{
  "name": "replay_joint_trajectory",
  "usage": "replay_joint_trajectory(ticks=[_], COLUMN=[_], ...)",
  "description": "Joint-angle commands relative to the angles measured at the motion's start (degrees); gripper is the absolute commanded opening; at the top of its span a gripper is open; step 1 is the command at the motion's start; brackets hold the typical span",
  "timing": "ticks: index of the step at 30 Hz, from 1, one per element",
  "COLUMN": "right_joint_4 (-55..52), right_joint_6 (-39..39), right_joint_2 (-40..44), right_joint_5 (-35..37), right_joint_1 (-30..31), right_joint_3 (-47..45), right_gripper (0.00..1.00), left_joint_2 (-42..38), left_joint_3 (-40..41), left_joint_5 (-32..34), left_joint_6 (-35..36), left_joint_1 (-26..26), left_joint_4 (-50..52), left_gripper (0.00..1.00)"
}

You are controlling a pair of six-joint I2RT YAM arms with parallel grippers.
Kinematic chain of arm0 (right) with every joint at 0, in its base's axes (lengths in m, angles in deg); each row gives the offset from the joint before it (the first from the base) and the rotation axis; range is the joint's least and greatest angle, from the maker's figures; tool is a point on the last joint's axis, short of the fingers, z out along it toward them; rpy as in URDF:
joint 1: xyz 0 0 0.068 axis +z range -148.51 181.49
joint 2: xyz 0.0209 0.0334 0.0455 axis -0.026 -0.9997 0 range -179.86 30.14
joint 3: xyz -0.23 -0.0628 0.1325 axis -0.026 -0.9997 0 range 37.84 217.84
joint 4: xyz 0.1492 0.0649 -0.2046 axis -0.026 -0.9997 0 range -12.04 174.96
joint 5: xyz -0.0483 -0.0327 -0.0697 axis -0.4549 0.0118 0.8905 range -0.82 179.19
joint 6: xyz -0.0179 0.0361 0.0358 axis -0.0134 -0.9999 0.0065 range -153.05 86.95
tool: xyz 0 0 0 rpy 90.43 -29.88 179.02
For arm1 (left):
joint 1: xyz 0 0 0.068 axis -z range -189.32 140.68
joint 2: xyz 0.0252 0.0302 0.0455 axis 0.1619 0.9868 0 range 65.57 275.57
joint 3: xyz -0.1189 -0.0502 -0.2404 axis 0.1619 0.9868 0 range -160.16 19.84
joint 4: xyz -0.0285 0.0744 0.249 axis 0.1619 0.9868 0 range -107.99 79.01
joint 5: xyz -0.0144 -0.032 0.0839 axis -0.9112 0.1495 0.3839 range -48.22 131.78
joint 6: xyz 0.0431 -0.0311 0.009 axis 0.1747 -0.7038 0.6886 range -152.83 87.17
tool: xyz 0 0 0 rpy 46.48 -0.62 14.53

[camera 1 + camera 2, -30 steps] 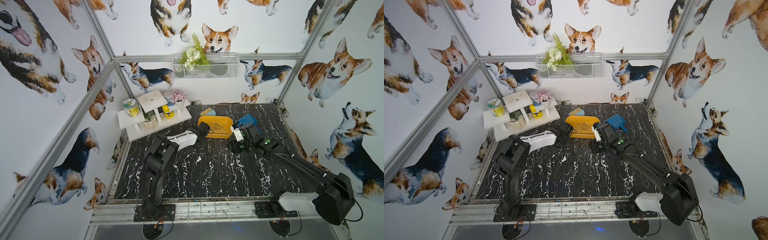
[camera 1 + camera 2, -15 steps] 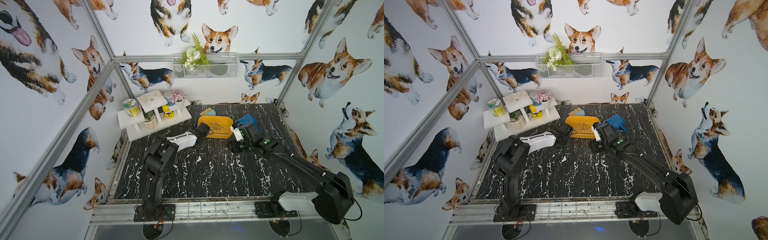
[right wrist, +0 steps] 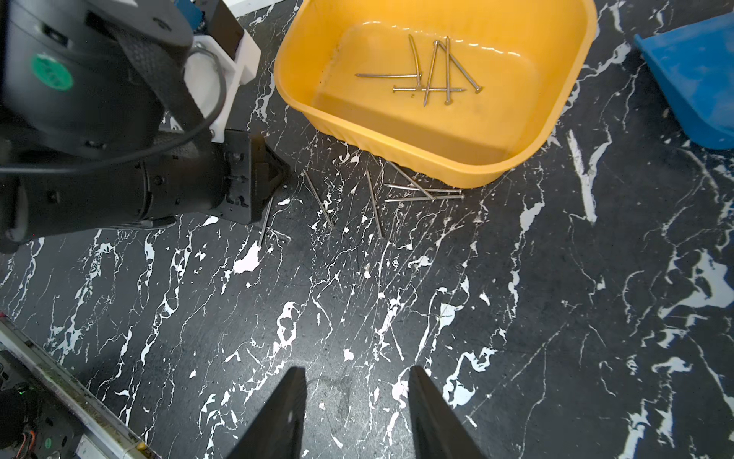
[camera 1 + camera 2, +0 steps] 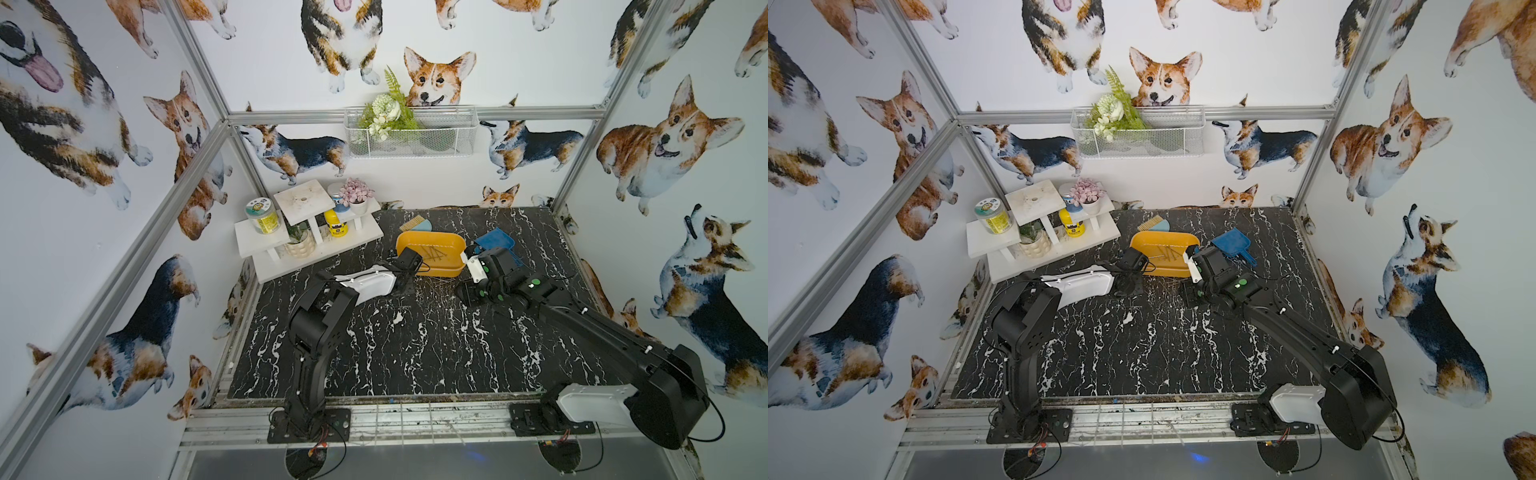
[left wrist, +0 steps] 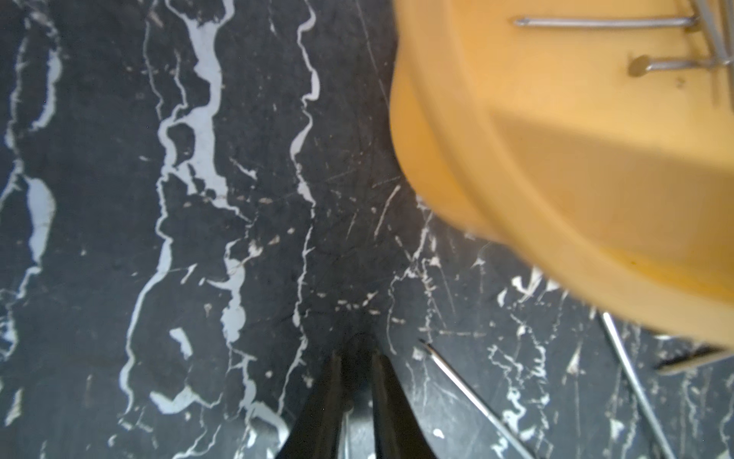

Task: Put the nails on the desktop into the storage box
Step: Pick up the nail from the center of the board.

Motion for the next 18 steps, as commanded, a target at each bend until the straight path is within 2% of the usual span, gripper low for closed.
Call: replay_joint_trajectory(ticks=[1, 10, 18], right_joint_4=[1.99, 1.73, 1.99], right_joint_6=[-0.13, -0.35, -0.60], right_joint_2=[0.09, 0.74, 0.75], right_joint_5=[0.02, 0.08, 0.01], right_joint_1=[0.05, 0.06, 0.06], right_joint_3=[0.14, 0.01, 0.13], right_gripper=[0.46, 0.46, 0.46], left_joint_2=[-0.05, -0.50, -1.40], left_joint_3=[1.53, 1.44, 3.49], left_joint_5=[-0.74, -0.38, -1.26], left_joint_6=[-0.91, -0.96, -1.66], left_joint_1=[0.02, -0.01, 0.25], left_joint_4=[6.09, 6.66, 5.65], left_gripper=[0.25, 0.25, 0.20])
